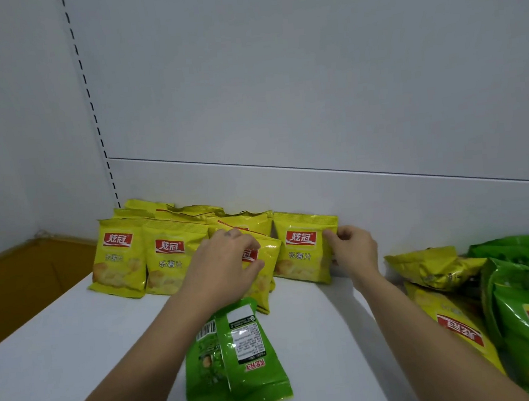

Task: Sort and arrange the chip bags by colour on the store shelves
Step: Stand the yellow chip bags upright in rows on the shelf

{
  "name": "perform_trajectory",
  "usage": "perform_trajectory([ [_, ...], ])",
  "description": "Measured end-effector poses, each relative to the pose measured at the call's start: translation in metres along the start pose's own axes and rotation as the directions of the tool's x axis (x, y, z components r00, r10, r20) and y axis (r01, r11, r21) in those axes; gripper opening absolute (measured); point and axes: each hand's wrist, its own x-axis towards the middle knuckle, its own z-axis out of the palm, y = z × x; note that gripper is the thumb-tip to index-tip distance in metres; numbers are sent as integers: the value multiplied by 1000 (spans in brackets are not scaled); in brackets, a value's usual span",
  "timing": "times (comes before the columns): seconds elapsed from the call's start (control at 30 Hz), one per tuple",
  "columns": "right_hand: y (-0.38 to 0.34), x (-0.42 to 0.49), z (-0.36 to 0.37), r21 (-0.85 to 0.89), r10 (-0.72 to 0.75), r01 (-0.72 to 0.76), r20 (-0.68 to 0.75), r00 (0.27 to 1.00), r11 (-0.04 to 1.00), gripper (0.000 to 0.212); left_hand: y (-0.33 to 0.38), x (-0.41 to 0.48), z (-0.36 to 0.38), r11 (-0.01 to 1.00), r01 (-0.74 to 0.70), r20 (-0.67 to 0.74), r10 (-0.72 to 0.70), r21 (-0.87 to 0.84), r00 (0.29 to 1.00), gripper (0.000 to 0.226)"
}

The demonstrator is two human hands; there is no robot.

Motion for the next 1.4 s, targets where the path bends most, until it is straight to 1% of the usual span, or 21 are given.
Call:
perform_trajectory([
  [0.2,-5,-10,-2,-244,-37,44,33,999,969,31,-2,-2,8,999,-22,19,23,-40,1000,33],
  [0.3,-5,-14,-19,-290,-42,50,35,998,956,36,7,-1,15,996,-52,13,53,-69,999,34],
  [0.4,-8,-20,-51,-370,-122,123,25,992,921,36,23,3,24,990,-102,25,105,-100,994,34],
  [0.47,-10,-26,-77,-482,-204,187,18,979,856,32,38,7,31,983,-138,43,145,-124,989,35],
  [0.53,-10,-32,-105,-615,-258,214,17,966,759,31,55,11,40,975,-168,52,177,-146,983,36],
  [0.6,-6,-37,-129,-755,-303,230,44,952,614,34,72,12,50,967,-189,69,203,-171,977,38],
  [0.67,0,-39,-148,-895,-337,253,126,933,368,40,88,12,60,961,-204,105,226,-189,968,40],
  [0.73,6,-38,-160,-951,-300,268,213,930,156,51,102,12,68,954,-203,145,238,-220,960,40],
  [0.8,14,-35,-163,-960,-260,271,246,934,66,56,114,13,73,948,-190,177,239,-257,955,40],
  [0.83,16,-33,-163,-962,-269,270,250,930,43,53,119,13,76,944,-180,187,237,-276,953,40],
  [0.9,15,-29,-163,-959,-311,282,259,914,28,41,128,13,79,938,-156,199,224,-309,954,40],
  [1.0,7,-22,-167,-938,-338,336,289,896,89,35,138,10,79,921,-111,203,198,-373,959,39],
  [1.07,-3,-17,-175,-916,-355,354,272,894,190,29,141,10,77,896,-62,200,166,-441,966,36],
  [1.13,-15,-14,-185,-860,-365,372,240,899,350,18,143,10,74,857,-1,187,114,-515,976,32],
  [1.2,-23,-14,-194,-735,-399,420,219,890,533,10,146,10,66,771,89,181,34,-630,983,26],
  [1.23,-25,-17,-196,-629,-442,467,210,872,621,11,148,9,61,685,156,199,-17,-711,980,23],
  [1.27,-27,-21,-195,-510,-514,532,193,836,675,16,152,7,54,556,228,236,-59,-800,970,22],
  [1.3,-27,-29,-191,-422,-603,608,164,781,673,18,156,5,49,394,298,289,-84,-869,954,25],
  [1.33,-25,-39,-184,-380,-692,684,140,708,623,18,159,3,45,227,358,345,-93,-906,934,32],
  [1.37,-21,-51,-175,-370,-767,749,132,627,549,17,160,2,43,89,396,388,-92,-914,917,40],
  [1.4,-15,-63,-163,-370,-829,806,144,541,462,15,160,0,43,-8,411,410,-87,-912,908,49],
])
